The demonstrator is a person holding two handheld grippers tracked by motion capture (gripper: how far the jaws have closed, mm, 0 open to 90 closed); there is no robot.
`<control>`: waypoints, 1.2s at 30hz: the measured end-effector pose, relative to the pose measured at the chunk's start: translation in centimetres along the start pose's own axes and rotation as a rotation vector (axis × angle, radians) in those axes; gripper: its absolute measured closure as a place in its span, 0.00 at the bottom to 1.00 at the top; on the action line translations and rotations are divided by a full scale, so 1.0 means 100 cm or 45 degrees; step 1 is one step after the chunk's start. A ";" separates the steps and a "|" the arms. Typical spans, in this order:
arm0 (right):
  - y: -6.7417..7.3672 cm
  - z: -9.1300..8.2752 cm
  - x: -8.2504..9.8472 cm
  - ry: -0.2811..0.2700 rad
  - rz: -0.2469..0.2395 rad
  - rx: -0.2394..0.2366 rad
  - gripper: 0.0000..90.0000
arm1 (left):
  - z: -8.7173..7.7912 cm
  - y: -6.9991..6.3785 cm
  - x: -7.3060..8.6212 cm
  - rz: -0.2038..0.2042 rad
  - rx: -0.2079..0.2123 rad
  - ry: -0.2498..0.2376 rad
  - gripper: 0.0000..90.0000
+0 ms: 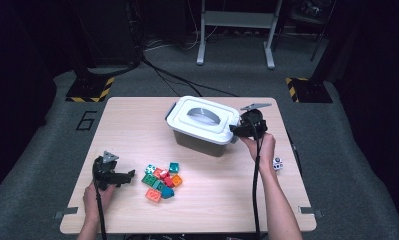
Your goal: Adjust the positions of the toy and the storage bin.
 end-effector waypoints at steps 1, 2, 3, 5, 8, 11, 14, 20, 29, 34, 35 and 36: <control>0.002 0.001 -0.004 -0.008 -0.014 -0.008 0.50 | 0.000 0.000 0.000 0.000 0.000 -0.001 0.00; 0.004 0.003 -0.006 -0.003 -0.026 -0.016 0.49 | 0.000 0.000 0.000 0.000 0.000 0.000 0.00; 0.007 0.005 -0.010 -0.002 -0.038 -0.038 0.48 | 0.000 0.000 0.000 0.000 0.000 0.000 0.00; 0.013 0.012 -0.015 0.016 -0.075 -0.048 0.46 | 0.000 0.000 0.000 0.000 0.001 0.003 0.00; 0.022 0.024 -0.021 0.047 -0.116 -0.078 0.47 | 0.000 0.000 0.000 -0.001 0.000 0.000 0.00; 0.029 0.036 -0.024 0.062 -0.147 -0.084 0.49 | 0.000 0.000 0.000 0.000 0.000 0.000 0.00; 0.034 0.046 -0.028 0.069 -0.162 -0.086 0.48 | 0.000 0.000 0.000 0.000 -0.002 0.000 0.00; 0.039 0.061 -0.032 0.092 -0.233 -0.059 0.58 | 0.000 0.000 0.000 0.000 -0.002 0.001 0.00; 0.045 0.059 -0.030 0.115 -0.317 -0.053 0.67 | 0.000 0.000 0.000 0.000 0.000 -0.001 0.00; 0.051 0.051 -0.026 0.124 -0.323 -0.050 0.69 | 0.000 0.000 0.000 0.001 0.000 -0.001 0.00; 0.051 0.048 -0.024 0.137 -0.315 -0.046 0.69 | 0.000 0.000 0.000 0.001 0.000 0.000 0.00; 0.053 0.046 -0.023 0.136 -0.302 -0.040 0.69 | 0.000 0.000 0.000 0.000 -0.001 -0.001 0.00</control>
Point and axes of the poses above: each handheld gripper's, and its own axes: z roughly forward along the jaws, x roughly out of its underside, y roughly to its left, the point moved 3 cm from there along z, roughly forward along the jaws, and after that the axes turned 9 degrees about -y, right-handed, at the moved point
